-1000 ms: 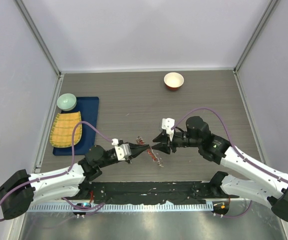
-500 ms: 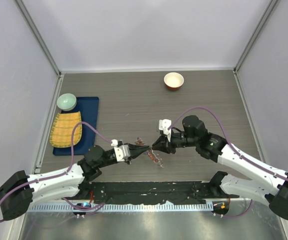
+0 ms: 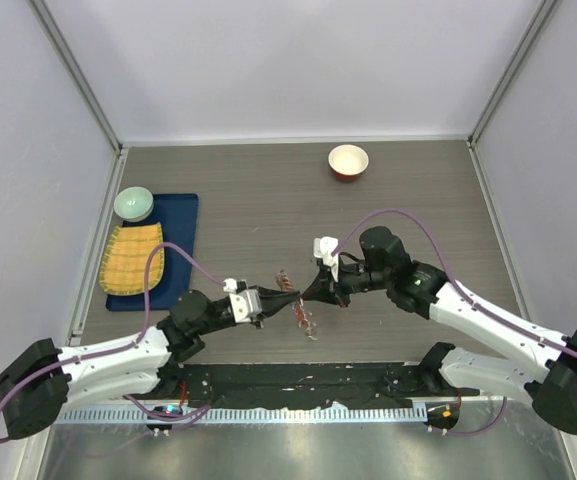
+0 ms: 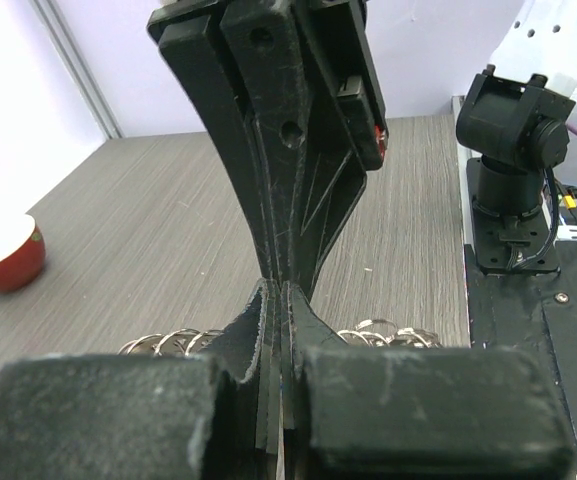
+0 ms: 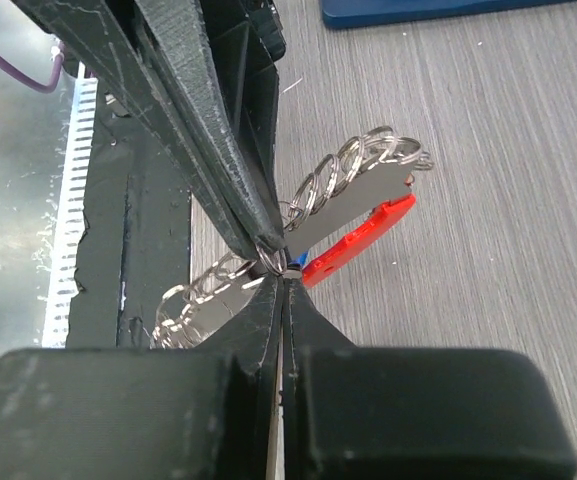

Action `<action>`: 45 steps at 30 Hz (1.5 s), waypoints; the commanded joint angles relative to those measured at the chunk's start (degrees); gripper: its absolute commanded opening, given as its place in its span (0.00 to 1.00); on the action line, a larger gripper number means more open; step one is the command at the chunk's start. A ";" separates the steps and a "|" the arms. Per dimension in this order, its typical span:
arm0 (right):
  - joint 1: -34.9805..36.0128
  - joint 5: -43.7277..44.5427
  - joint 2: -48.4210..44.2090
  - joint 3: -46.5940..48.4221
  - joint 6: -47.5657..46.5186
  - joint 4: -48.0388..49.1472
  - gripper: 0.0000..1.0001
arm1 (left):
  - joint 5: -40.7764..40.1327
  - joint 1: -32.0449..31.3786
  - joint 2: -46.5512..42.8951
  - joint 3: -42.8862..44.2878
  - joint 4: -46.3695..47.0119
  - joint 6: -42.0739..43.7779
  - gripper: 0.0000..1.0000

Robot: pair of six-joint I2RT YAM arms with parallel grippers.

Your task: Put the keys on the keyring

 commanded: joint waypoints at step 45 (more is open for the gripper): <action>5.65 21.05 10.47 -3.07 12.51 5.48 0.37 | -29.42 -0.09 -17.87 2.72 -44.25 -35.19 0.59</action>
